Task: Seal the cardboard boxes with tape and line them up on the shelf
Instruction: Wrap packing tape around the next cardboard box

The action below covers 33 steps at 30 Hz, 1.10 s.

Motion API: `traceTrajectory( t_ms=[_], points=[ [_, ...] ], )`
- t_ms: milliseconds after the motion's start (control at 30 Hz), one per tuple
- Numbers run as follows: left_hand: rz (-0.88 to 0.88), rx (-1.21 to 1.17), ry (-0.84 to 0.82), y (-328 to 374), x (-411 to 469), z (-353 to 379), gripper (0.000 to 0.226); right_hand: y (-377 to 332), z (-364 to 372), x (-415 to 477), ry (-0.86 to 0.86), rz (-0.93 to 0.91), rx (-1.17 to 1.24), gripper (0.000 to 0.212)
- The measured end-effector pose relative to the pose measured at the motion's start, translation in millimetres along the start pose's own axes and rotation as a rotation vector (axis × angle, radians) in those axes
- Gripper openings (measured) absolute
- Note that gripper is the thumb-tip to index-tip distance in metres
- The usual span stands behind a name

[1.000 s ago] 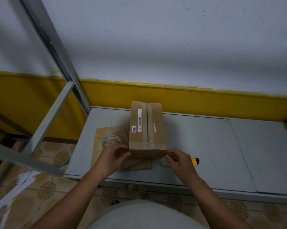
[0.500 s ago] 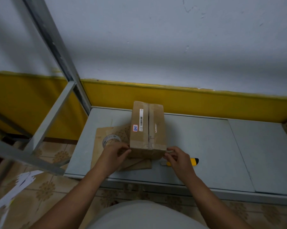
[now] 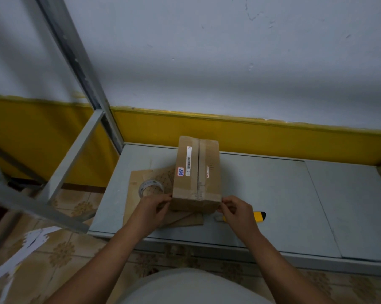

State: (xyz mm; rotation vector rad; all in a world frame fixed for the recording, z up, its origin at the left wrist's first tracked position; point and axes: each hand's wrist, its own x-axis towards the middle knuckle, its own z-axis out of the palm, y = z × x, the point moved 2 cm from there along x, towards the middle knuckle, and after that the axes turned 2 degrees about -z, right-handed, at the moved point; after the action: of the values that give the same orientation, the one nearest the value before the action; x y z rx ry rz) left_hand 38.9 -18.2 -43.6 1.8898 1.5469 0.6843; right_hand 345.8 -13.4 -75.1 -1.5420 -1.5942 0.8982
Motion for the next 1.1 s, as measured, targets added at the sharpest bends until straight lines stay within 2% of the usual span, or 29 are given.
traceTrajectory(
  t_ms=[167,333,633,800,933,1100],
  points=[
    [0.018,0.009,-0.001,-6.5,4.5,-0.7,0.034,4.4,6.2,-2.9,0.046,0.031,0.006,0.014],
    [0.006,0.005,-0.057,-10.4,15.7,-5.5,0.024,1.3,2.8,-2.9,0.046,0.068,0.029,0.025],
    [0.015,0.076,-0.069,-8.1,32.3,-13.6,0.018,-7.6,-1.9,0.9,0.045,0.059,-0.027,0.038],
    [-0.009,0.095,-0.065,-1.7,34.5,-7.6,0.014,-10.7,6.2,1.7,0.077,0.021,-0.13,0.019],
    [0.016,0.175,-0.052,-4.7,31.0,-2.5,0.015,-15.2,17.1,-5.9,0.084,0.046,-0.111,0.02],
    [-0.027,0.145,-0.038,-5.9,26.7,6.0,0.015,-19.1,29.8,-10.3,0.071,0.14,-0.042,0.015]
  ],
)
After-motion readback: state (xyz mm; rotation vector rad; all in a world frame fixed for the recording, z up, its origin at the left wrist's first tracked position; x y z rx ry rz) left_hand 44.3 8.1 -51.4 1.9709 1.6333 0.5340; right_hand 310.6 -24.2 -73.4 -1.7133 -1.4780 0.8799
